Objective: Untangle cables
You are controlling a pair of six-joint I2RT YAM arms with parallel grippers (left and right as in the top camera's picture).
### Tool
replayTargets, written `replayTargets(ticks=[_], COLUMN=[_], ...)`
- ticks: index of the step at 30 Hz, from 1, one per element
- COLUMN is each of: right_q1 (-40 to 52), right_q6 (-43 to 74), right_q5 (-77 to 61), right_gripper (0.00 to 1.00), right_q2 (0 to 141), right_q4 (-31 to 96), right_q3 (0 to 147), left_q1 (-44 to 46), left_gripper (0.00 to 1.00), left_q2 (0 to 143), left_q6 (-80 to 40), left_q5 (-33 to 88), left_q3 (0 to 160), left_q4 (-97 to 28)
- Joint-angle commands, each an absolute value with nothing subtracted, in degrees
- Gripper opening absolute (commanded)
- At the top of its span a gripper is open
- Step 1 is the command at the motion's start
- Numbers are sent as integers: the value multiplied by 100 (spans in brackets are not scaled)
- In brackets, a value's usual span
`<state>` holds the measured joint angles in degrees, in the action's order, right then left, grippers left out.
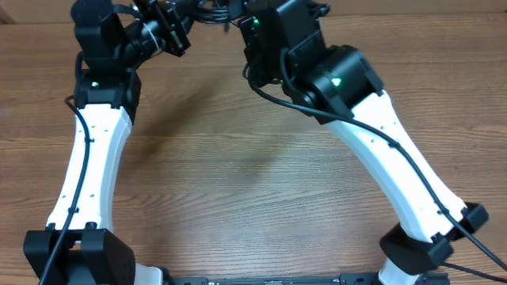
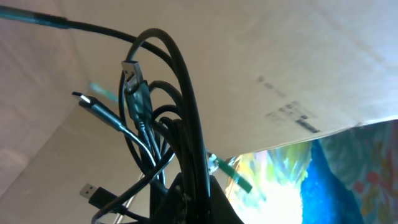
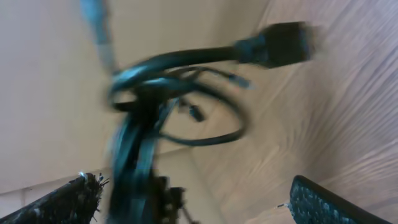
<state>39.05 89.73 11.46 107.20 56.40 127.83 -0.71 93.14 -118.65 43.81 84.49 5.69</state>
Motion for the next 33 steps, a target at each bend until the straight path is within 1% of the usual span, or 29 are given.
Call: replayTargets(ticks=[1, 7, 17, 20, 27, 33], right_q1=[3927, 3924, 3927, 3927, 3924, 3913], right_q6=[8934, 8803, 8519, 8466, 7898, 7896], right_q5=[976, 972, 891, 888, 888, 1175], right_gripper=[96, 95, 95, 95, 93, 93], right_q2=[10820, 10814, 10818, 10818, 10818, 10881], right_q4=[5533, 5172, 5059, 4904, 4239, 4233], right_q3=[12864, 12866, 12864, 12864, 12864, 12864], left_q1=[-397, -545, -596, -591, -556, -556], left_gripper=[4, 4, 4, 4, 4, 4], left_q2=[9144, 9144, 9144, 9133, 9133, 9126], left_q6=[-11957, -11952, -11952, -11950, -11942, -11948], left_q5=[4307, 4187, 4185, 4355, 4589, 4619], left_q3=[8777, 9275, 9865, 9891, 9891, 9889], left_q4=[805, 799, 794, 792, 735, 740])
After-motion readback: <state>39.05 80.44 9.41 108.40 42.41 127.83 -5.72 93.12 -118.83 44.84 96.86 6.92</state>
